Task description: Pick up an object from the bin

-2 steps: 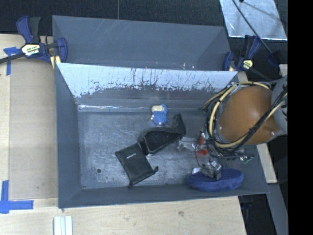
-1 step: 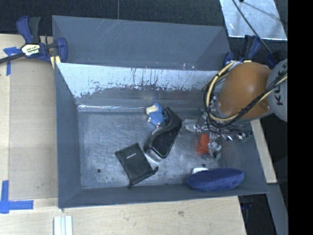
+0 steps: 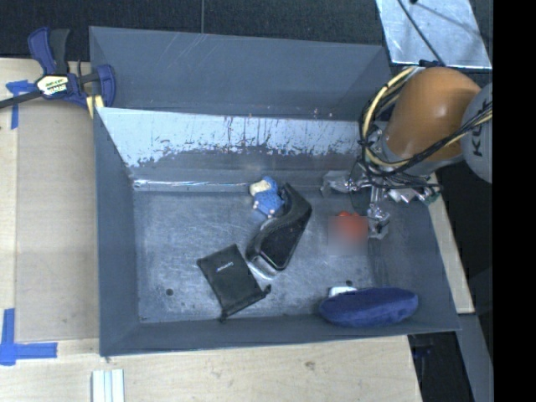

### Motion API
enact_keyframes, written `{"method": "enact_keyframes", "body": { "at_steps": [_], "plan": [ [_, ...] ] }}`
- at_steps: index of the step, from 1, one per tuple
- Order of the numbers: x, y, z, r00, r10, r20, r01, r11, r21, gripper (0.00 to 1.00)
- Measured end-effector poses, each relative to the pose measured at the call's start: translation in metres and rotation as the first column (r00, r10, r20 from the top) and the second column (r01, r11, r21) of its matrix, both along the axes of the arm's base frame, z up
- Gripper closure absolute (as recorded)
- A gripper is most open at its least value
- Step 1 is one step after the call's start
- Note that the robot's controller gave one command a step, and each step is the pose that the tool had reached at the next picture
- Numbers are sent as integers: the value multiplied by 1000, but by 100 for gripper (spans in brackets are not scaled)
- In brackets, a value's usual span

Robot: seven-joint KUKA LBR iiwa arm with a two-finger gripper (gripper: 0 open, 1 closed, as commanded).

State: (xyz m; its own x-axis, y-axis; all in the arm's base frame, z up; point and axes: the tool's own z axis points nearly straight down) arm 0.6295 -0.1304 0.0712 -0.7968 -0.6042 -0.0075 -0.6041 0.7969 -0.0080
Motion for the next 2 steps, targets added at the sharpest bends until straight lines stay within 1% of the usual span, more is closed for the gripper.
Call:
{"method": "enact_keyframes", "body": {
  "at_steps": [1, 2],
  "plan": [
    [-2, 3, 1, 1000, 0, -4, 0, 1000, 4, 100],
    [-26, 9, 226, 1000, -15, 3, 15, 1000, 0, 100]
  ]
}}
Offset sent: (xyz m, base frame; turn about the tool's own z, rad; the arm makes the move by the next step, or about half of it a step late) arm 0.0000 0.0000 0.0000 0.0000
